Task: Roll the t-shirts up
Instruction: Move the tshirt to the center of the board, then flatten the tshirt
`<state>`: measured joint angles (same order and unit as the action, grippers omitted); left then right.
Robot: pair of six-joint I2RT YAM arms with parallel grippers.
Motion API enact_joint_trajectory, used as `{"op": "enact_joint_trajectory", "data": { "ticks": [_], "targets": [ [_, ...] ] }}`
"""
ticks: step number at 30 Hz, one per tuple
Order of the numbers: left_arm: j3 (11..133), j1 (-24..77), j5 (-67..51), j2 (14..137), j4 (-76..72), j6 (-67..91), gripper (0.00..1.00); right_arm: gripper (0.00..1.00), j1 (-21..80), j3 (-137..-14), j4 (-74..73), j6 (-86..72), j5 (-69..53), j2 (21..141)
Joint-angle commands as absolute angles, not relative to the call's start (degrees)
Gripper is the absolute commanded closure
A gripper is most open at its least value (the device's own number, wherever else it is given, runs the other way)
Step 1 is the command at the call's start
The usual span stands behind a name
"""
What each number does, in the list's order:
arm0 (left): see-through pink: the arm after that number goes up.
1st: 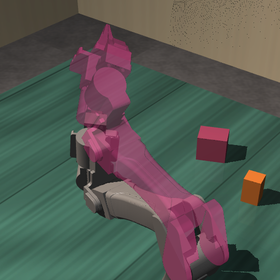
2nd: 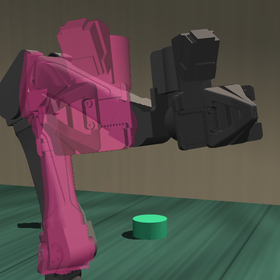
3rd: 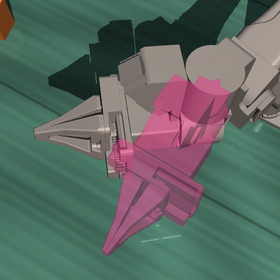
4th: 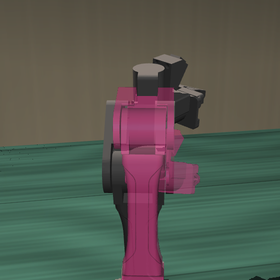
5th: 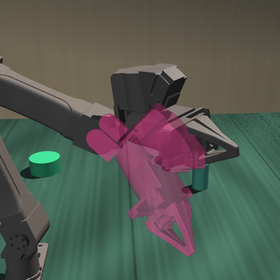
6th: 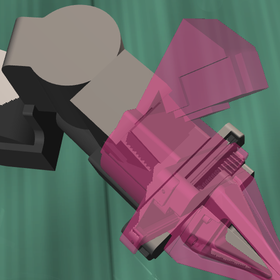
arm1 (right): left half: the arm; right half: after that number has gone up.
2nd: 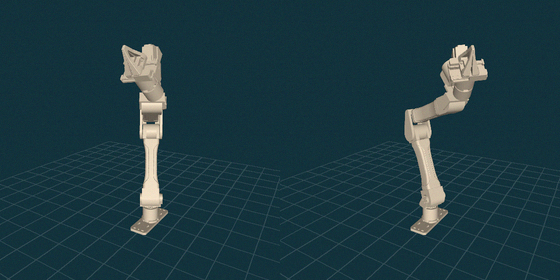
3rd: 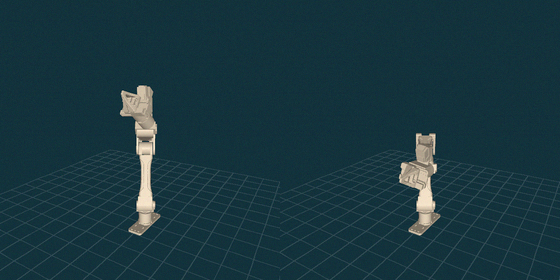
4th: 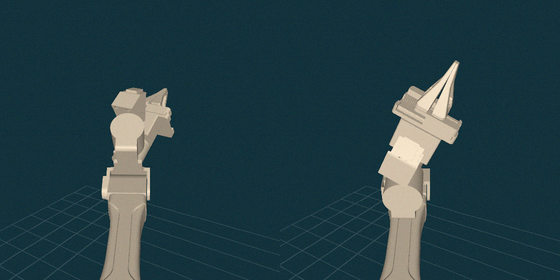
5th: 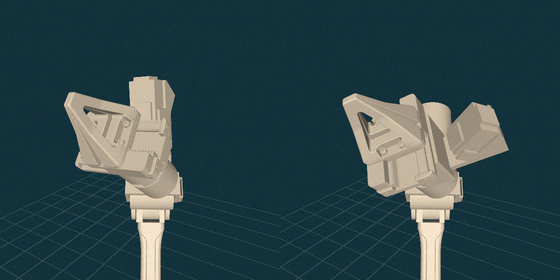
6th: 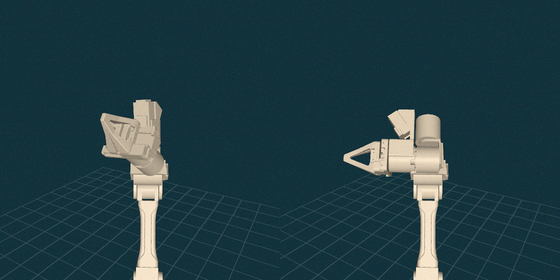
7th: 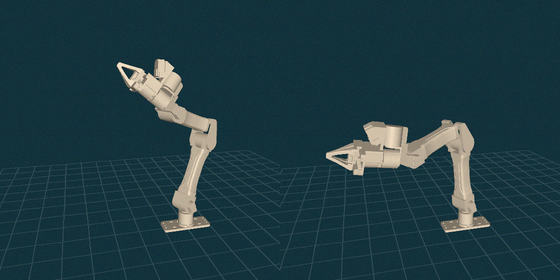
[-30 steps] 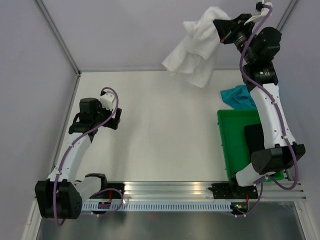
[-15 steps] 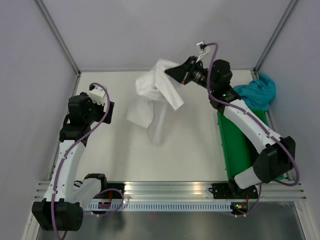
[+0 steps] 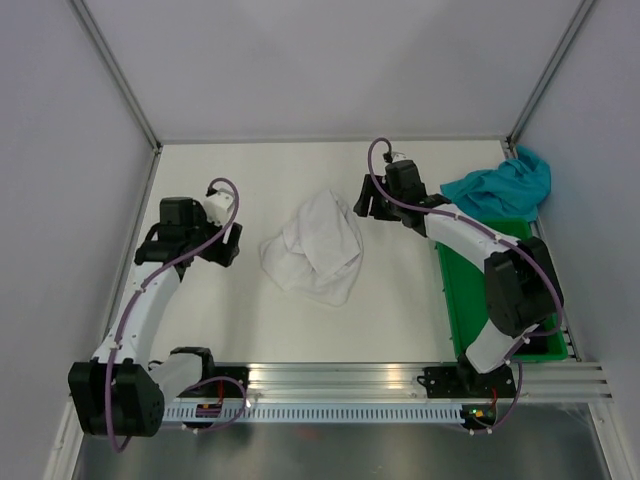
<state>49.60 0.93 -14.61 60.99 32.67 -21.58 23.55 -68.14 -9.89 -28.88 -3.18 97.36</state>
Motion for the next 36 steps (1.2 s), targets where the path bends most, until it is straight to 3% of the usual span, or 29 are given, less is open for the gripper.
{"op": "enact_joint_trajectory", "data": {
  "ticks": [1,3,7,13,17,19,21,22,23,25,28,33,36],
  "targets": [
    [48.61,5.08,-23.02,63.10,34.37,-25.66,0.21,0.29,28.29,-64.79,-9.06,-25.66,-0.35,93.08],
    [48.34,11.32,-21.54,65.99,34.02,-26.72,0.18,0.31,29.26,-60.93,-7.66,-26.37,-0.70,92.72],
    [47.81,22.74,-14.61,73.11,30.86,-29.09,0.03,0.32,31.55,-57.13,-5.10,-27.86,-2.90,93.69],
    [47.81,29.44,-3.71,85.68,22.52,-31.29,0.07,0.30,34.10,-57.04,-2.73,-28.65,-3.17,98.69],
    [48.43,29.44,-3.07,89.73,20.74,-29.89,0.17,0.31,34.10,-56.52,-1.06,-29.44,-3.95,101.33],
    [48.17,29.36,-3.08,89.91,19.69,-29.09,0.34,0.34,34.10,-56.42,-0.53,-29.62,-3.78,103.08],
    [47.64,29.36,-3.16,89.56,18.72,-28.92,0.49,0.47,34.10,-56.51,-0.53,-29.71,-3.60,104.06],
    [47.20,29.36,-3.34,89.21,18.72,-28.83,0.65,0.59,34.10,-56.43,-0.53,-30.06,-3.78,104.58],
    [46.94,29.36,-3.77,88.34,18.63,-28.83,0.72,0.66,34.10,-56.25,-0.44,-30.23,-3.95,104.59],
    [46.15,29.36,-4.65,86.93,18.72,-28.92,0.96,0.84,34.19,-55.64,1.32,-30.32,-3.78,103.54],
    [45.44,29.36,-3.61,83.94,18.72,-28.57,0.98,1.00,34.10,-55.20,0.71,-29.97,-3.17,99.78],
    [45.17,28.31,-2.46,72.73,21.17,-27.77,0.98,1.00,34.36,-55.55,-4.64,-27.60,-1.59,87.49],
    [45.44,27.51,-7.46,63.33,24.07,-29.79,0.98,1.00,34.98,-55.81,-7.55,-26.02,-0.62,79.40]
  ]
}}
